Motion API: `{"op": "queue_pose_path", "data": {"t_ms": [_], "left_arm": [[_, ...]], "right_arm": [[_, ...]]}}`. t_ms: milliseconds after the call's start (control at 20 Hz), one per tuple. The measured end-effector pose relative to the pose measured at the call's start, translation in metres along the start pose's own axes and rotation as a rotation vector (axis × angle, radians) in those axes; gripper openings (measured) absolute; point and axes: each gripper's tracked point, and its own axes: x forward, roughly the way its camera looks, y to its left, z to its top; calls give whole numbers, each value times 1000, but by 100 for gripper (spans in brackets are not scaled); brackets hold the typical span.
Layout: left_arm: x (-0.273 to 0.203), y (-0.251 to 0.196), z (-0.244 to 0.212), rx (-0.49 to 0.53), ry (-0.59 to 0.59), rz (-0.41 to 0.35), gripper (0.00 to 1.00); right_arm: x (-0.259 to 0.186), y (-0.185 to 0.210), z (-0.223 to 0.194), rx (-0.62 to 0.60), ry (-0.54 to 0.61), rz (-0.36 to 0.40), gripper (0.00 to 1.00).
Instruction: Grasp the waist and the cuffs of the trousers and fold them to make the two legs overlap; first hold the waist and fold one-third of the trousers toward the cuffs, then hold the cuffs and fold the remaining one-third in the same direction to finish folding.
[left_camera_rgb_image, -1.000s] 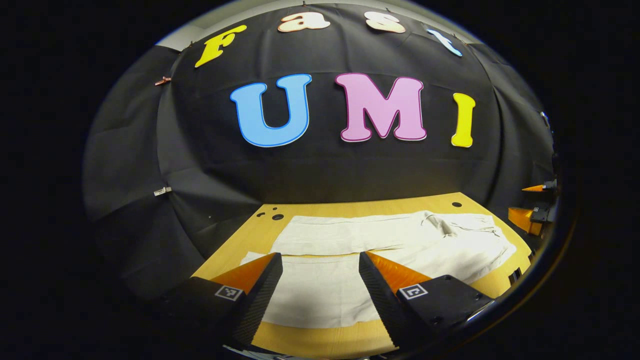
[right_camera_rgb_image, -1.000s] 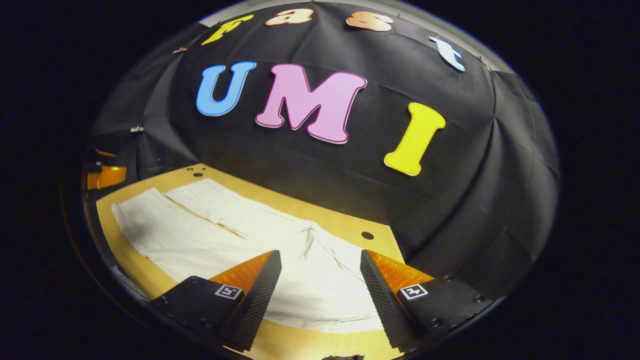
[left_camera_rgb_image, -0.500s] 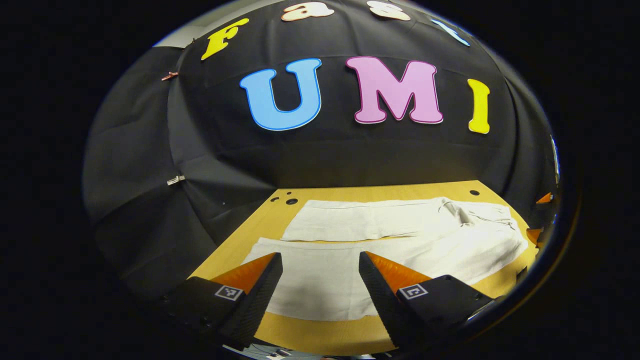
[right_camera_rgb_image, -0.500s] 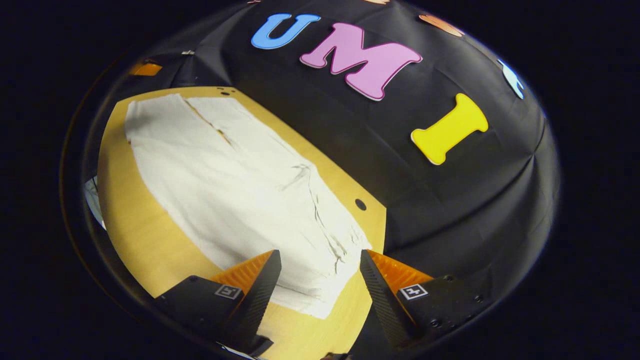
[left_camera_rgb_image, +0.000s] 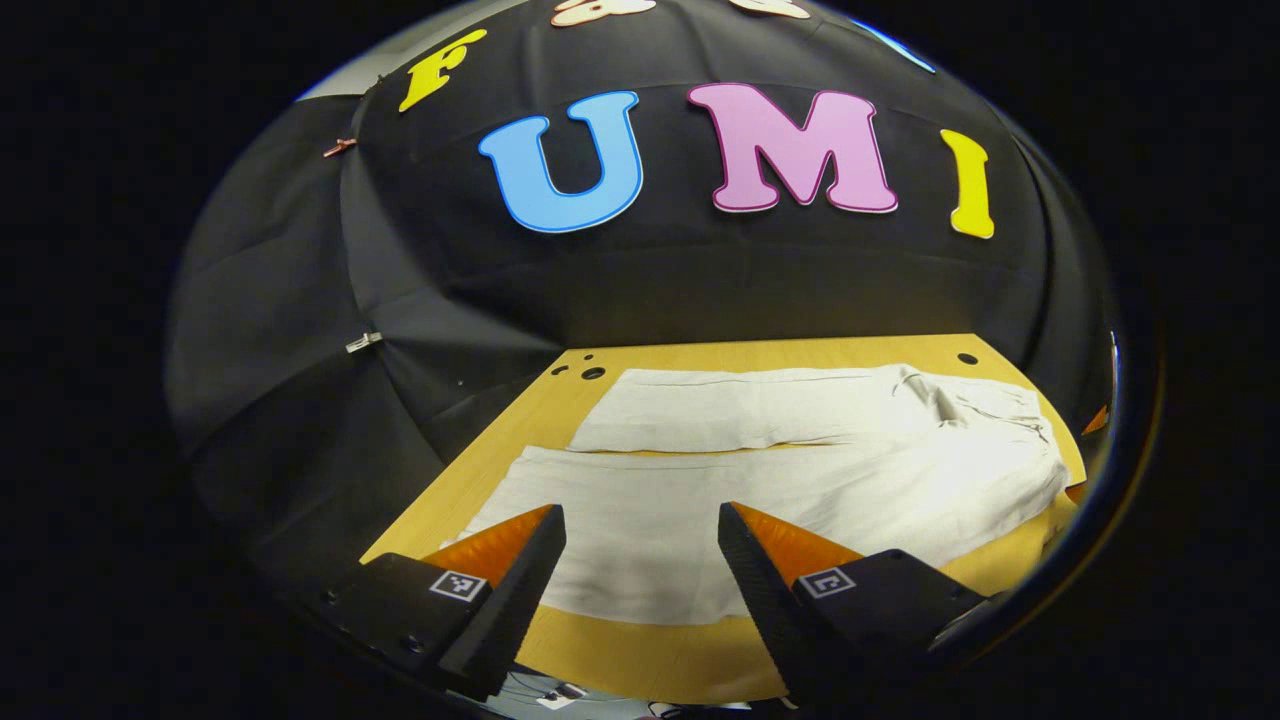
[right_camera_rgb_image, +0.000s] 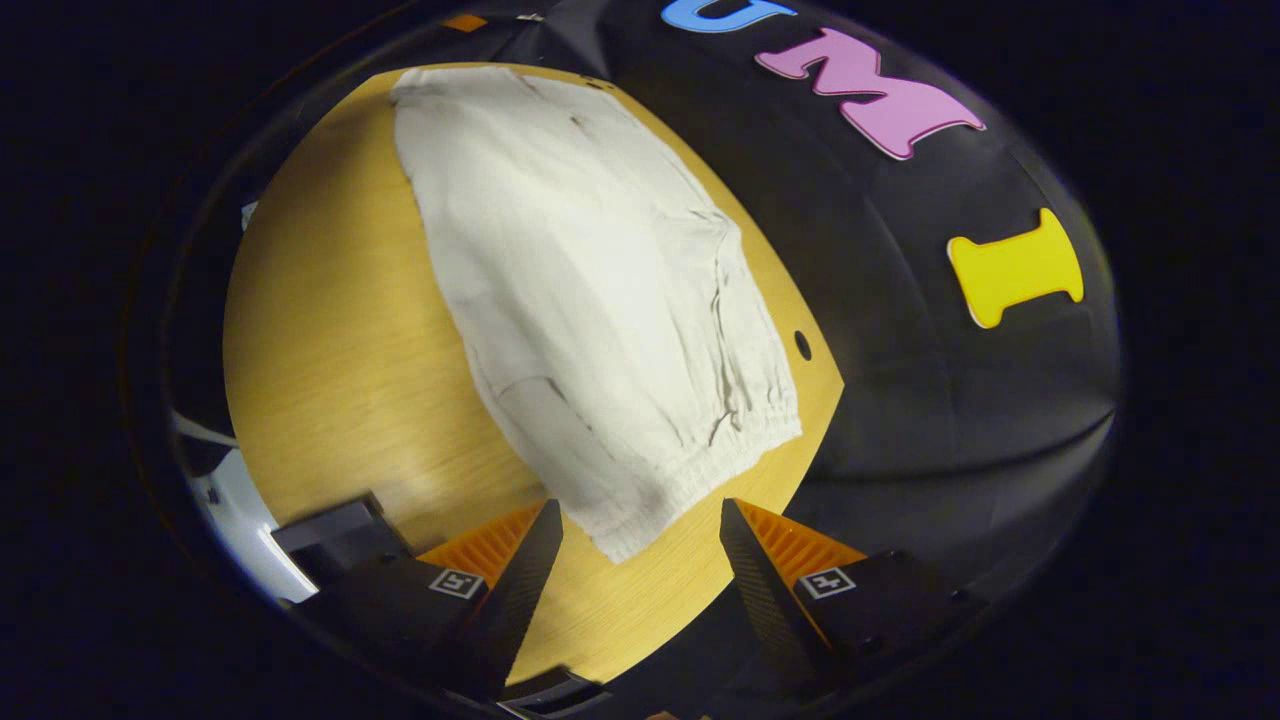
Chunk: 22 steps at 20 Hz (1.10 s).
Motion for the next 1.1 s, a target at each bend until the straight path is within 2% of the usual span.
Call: {"op": "queue_pose_path", "data": {"t_ms": [150, 250, 450, 600, 750, 800, 850, 900, 950, 1050, 1100], "left_arm": [[-7, 4, -2, 7, 22, 35, 97], [-10, 4, 0, -8, 29, 26, 98], [-4, 16, 9, 37, 15, 52, 97], [-1, 19, 8, 34, 20, 63, 97], [2, 14, -4, -6, 49, 46, 97], [4, 12, -7, -13, 56, 39, 97], [6, 12, -10, -8, 62, 37, 97], [7, 13, -12, 4, 65, 37, 97], [9, 15, -13, 14, 66, 39, 97], [11, 19, -13, 16, 67, 44, 97], [12, 22, -14, 9, 70, 44, 97]], "right_arm": [[13, 1, -14, -21, 19, 16, 98], [19, -5, -17, -42, 16, 16, 98], [32, -11, -16, -66, 18, 14, 96], [41, -10, -10, -121, 24, 48, 91], [46, -11, -10, -96, 50, 75, 90], [50, -6, -12, -82, 70, 105, 90], [49, -6, -11, -77, 77, 111, 74], [52, -7, -11, -73, 92, 108, 67], [52, -3, -11, -73, 101, 128, 66], [54, 0, -11, -89, 123, 144, 52], [60, 0, -12, -117, 133, 148, 51]]}}
